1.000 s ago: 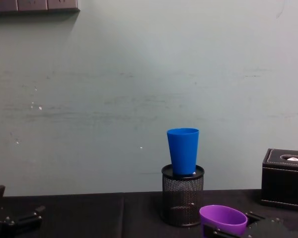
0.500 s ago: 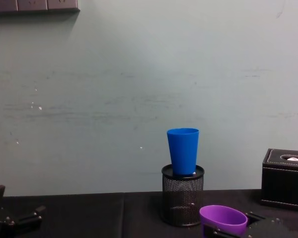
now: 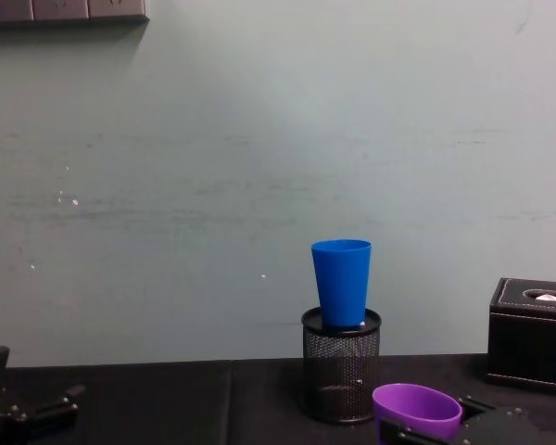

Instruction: Pick up one cup with a gripper and tap it against the other cup.

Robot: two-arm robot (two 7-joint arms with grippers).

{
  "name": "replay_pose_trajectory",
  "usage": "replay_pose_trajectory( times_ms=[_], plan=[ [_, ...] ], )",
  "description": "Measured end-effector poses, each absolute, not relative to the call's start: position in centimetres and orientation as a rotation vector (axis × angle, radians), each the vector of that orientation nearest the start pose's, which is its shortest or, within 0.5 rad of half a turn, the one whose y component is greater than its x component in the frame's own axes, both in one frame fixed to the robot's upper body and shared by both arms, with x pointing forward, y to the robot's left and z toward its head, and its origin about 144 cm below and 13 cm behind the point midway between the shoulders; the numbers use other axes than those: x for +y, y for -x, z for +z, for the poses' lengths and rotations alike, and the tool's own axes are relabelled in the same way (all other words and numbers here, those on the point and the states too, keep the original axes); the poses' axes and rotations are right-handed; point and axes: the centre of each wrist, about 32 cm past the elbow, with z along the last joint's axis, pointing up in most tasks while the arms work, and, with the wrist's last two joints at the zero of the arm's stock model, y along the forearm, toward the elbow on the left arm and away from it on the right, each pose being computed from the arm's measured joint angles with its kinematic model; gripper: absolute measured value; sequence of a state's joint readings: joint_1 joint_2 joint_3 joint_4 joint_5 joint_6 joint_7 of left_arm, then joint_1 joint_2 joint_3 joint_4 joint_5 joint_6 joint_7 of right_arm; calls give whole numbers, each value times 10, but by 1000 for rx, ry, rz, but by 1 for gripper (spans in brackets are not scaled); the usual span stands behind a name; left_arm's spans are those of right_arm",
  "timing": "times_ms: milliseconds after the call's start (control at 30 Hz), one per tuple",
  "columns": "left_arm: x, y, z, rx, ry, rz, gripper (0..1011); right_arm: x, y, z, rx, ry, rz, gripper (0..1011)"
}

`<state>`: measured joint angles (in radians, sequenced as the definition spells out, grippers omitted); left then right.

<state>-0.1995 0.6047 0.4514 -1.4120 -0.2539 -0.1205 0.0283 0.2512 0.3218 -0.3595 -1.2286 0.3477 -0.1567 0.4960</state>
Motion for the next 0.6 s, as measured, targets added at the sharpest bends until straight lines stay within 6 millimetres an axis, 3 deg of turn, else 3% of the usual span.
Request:
replay_pose_trajectory(
  times_ms=[467, 600],
  plan=[
    [310, -489, 1140, -285, -304, 1248, 1011, -253, -513, 1109, 2, 57, -853, 736],
    [310, -489, 1140, -285, -304, 1248, 1011, -253, -513, 1109, 2, 57, -853, 841]
  ],
)
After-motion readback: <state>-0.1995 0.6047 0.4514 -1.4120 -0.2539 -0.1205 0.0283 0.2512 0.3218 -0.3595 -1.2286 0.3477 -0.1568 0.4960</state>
